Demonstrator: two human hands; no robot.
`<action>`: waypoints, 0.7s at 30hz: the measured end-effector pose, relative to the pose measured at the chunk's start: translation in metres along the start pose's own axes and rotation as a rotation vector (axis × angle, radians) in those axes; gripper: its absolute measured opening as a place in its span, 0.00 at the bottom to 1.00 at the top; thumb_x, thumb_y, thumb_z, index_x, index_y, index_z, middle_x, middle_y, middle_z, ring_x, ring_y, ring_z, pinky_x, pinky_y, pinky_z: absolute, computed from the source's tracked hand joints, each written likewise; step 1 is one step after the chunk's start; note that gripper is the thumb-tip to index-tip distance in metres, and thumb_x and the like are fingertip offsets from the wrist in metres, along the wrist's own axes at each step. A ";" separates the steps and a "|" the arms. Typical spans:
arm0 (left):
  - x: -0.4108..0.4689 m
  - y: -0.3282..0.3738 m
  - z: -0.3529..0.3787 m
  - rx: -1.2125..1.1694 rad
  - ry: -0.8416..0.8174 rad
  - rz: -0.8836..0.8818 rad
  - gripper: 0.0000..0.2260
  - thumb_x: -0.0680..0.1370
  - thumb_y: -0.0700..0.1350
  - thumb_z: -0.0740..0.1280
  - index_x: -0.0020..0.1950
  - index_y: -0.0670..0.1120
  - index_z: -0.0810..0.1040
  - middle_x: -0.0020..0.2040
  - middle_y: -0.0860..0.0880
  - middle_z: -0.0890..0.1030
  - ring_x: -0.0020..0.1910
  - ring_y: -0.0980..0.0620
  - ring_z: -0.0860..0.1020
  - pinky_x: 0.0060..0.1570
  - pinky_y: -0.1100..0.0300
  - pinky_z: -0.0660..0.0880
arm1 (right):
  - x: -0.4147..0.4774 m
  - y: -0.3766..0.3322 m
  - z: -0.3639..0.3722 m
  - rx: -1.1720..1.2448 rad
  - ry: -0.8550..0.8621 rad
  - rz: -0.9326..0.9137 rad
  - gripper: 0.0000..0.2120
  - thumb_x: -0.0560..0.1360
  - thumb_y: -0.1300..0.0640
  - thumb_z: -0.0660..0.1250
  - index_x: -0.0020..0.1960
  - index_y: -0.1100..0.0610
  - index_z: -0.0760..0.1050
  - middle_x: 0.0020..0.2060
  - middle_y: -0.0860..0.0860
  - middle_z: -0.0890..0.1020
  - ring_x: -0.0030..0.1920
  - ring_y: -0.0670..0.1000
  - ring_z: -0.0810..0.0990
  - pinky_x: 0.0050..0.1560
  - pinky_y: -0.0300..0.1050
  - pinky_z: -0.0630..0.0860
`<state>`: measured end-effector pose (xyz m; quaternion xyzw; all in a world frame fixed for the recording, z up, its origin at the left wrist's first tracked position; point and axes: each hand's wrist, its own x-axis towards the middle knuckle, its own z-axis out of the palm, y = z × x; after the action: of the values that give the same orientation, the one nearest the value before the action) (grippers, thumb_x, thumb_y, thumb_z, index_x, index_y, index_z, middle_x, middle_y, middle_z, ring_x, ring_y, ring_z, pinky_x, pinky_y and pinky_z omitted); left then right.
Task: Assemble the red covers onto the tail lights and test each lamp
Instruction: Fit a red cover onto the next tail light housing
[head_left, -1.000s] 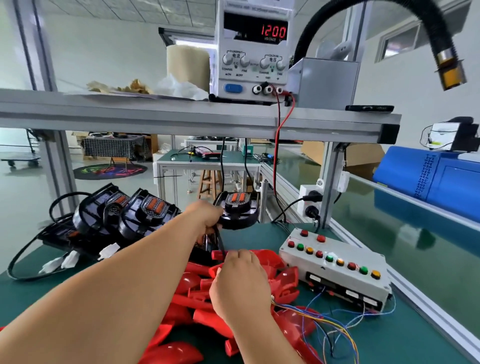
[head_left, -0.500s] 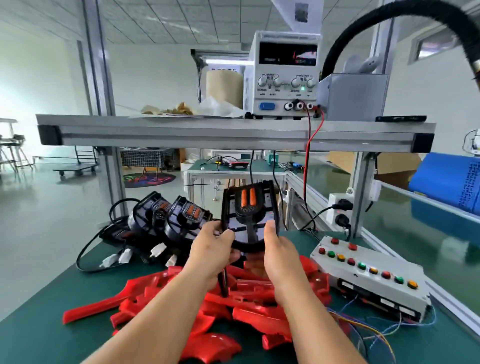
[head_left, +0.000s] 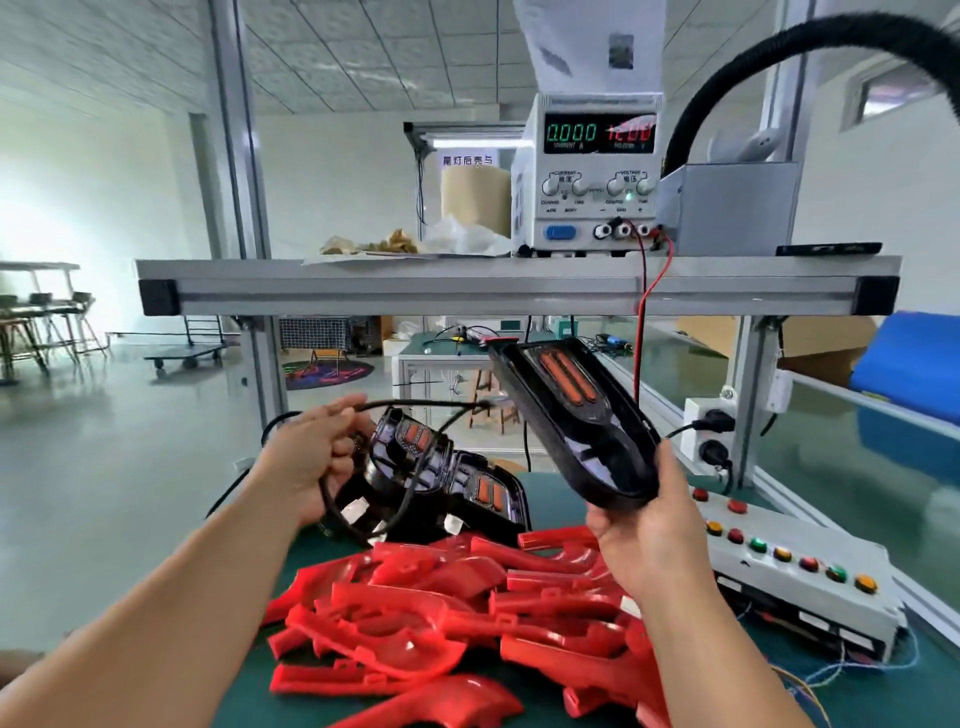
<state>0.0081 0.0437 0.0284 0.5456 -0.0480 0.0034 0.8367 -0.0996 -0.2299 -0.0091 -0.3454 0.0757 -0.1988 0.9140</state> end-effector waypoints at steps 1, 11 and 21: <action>0.004 0.004 -0.005 0.026 0.013 0.033 0.11 0.82 0.38 0.58 0.55 0.46 0.80 0.34 0.51 0.80 0.22 0.62 0.65 0.16 0.71 0.62 | 0.000 -0.004 -0.002 0.038 -0.020 0.028 0.17 0.80 0.42 0.58 0.44 0.52 0.78 0.29 0.49 0.81 0.22 0.47 0.75 0.20 0.35 0.66; 0.006 0.027 -0.050 0.697 0.147 0.469 0.07 0.75 0.42 0.71 0.52 0.52 0.83 0.43 0.56 0.82 0.42 0.53 0.77 0.41 0.65 0.70 | -0.010 -0.031 -0.019 0.060 -0.444 0.262 0.24 0.74 0.40 0.62 0.37 0.59 0.84 0.23 0.52 0.79 0.18 0.49 0.76 0.16 0.35 0.69; 0.002 0.047 -0.077 0.085 0.320 -0.020 0.04 0.81 0.48 0.63 0.50 0.53 0.77 0.42 0.53 0.79 0.40 0.57 0.76 0.50 0.46 0.70 | -0.008 -0.037 -0.022 -0.127 -0.411 0.225 0.27 0.79 0.44 0.56 0.42 0.62 0.86 0.42 0.60 0.86 0.41 0.58 0.87 0.34 0.50 0.82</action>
<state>0.0136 0.1329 0.0408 0.5732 0.0914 0.0839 0.8099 -0.1248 -0.2646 -0.0009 -0.4247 -0.0613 -0.0161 0.9031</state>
